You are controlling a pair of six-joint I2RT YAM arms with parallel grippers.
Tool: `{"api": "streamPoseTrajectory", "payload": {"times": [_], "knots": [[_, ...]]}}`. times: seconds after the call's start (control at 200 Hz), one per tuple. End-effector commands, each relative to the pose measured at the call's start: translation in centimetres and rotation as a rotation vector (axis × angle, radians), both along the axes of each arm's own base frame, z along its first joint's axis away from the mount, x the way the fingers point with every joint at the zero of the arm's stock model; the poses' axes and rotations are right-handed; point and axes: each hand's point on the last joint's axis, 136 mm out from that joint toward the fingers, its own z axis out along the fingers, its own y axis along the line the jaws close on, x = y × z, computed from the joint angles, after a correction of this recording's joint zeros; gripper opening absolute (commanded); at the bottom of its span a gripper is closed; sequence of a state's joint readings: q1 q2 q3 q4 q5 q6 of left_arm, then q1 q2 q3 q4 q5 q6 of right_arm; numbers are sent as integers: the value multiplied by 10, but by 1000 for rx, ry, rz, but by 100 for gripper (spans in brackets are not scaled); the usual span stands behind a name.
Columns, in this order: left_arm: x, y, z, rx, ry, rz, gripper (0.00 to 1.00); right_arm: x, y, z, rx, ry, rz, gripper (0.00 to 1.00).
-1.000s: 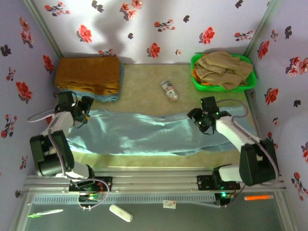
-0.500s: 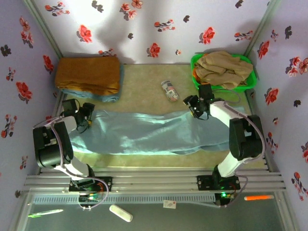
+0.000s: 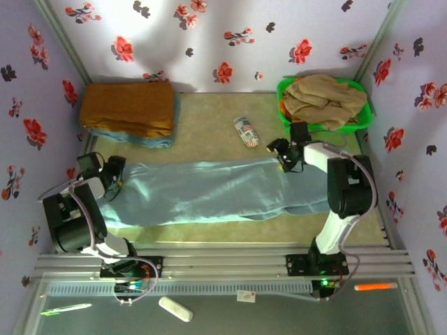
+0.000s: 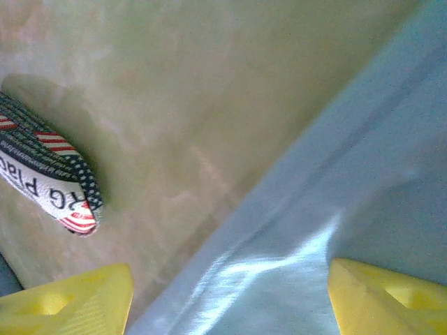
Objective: Fold and stack the trousers
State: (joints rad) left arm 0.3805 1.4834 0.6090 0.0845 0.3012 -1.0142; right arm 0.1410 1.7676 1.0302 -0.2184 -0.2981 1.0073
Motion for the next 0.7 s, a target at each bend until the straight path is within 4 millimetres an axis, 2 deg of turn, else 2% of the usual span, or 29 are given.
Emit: {"api": "streamPoseTrajectory", "payload": {"times": [0.0,0.085,0.15,0.245,0.305,0.375,0.47,0.535,0.6,0.695], "knots": [[-37,16,-19,69,139,61,80,-17,-13,29,-41,-44,46,76],[-30,9,2,70,101,33,80,-34,-25,59,-100,-93,48,77],[-26,0,22,85,65,-8,81,-55,-40,72,-147,-101,24,78],[-33,-17,49,112,28,-72,83,-94,-69,69,-208,-50,-33,78],[-44,-31,58,121,11,-106,84,-123,-94,59,-245,-9,-92,78],[-60,-49,55,113,-1,-139,85,-151,-129,45,-271,31,-227,79],[-78,-74,41,63,-9,-183,85,-171,-170,31,-273,44,-416,80],[-87,-84,31,46,-10,-207,85,-174,-188,23,-262,50,-490,82],[-92,-89,23,36,-10,-223,85,-168,-193,17,-206,63,-504,83],[-97,-91,12,36,14,-244,85,-163,-206,6,-215,114,-524,83]]}}
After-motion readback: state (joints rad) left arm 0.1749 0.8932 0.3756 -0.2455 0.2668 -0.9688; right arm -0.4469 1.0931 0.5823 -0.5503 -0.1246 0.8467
